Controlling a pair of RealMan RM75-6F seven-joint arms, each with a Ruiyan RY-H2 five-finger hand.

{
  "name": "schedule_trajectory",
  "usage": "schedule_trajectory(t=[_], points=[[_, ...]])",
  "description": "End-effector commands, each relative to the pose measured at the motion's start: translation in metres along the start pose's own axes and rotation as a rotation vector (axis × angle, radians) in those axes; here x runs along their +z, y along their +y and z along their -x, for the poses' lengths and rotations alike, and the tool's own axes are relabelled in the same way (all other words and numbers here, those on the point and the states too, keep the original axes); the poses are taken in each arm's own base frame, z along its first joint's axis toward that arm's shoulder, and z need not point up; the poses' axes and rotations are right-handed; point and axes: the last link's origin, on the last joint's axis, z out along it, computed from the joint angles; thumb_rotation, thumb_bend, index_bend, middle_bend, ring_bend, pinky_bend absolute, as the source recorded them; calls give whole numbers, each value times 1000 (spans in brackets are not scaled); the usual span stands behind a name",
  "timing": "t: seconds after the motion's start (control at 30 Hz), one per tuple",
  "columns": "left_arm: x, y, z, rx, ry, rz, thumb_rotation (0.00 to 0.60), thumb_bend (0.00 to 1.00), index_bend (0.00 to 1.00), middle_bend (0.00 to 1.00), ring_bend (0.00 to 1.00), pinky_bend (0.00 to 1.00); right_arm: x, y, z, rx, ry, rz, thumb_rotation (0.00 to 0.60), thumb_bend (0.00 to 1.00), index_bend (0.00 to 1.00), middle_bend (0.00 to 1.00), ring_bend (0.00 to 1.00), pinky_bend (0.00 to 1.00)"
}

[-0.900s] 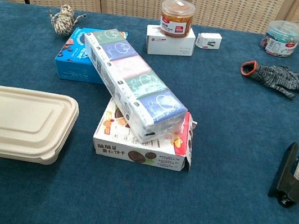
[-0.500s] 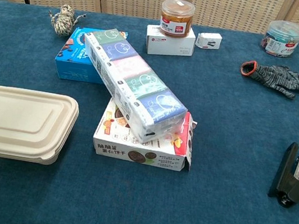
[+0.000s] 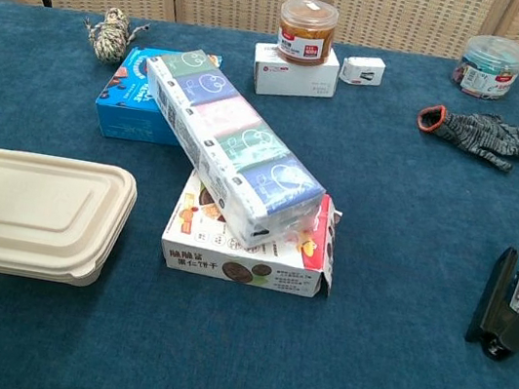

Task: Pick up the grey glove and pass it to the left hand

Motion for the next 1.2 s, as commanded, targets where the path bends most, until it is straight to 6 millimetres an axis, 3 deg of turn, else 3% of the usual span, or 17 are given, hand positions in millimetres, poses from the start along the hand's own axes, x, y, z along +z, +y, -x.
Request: schedule_trajectory(t=[0.03, 0.27, 0.43, 0.5, 0.87, 1.07, 1.2], points=[[1, 2, 1, 1, -2, -8, 600, 0, 0, 0, 0, 0, 57, -11, -12, 14, -49, -31, 600, 0, 0, 0, 0, 0], [2, 0, 3, 20, 11, -25, 600, 0, 0, 0, 0, 0, 110, -31, -11, -4, -117, -54, 600, 0, 0, 0, 0, 0], [7, 1, 13, 22, -24, -49, 600, 0, 0, 0, 0, 0, 136, -44, -5, 6, -152, -65, 600, 0, 0, 0, 0, 0], [11, 0, 18, 29, -46, -72, 600, 0, 0, 0, 0, 0, 152, -61, 6, 22, -206, -76, 600, 0, 0, 0, 0, 0], [16, -7, 15, 25, -27, -107, 600, 0, 0, 0, 0, 0, 185, -93, 30, 49, -270, -87, 600, 0, 20, 0, 0, 3], [16, -7, 14, 22, -23, -107, 600, 0, 0, 0, 0, 0, 193, -104, 41, 32, -306, -83, 600, 3, 90, 0, 0, 80], [15, -8, 12, 16, -13, -111, 600, 0, 0, 0, 0, 0, 198, -110, 48, 22, -316, -73, 600, 57, 170, 38, 0, 149]])
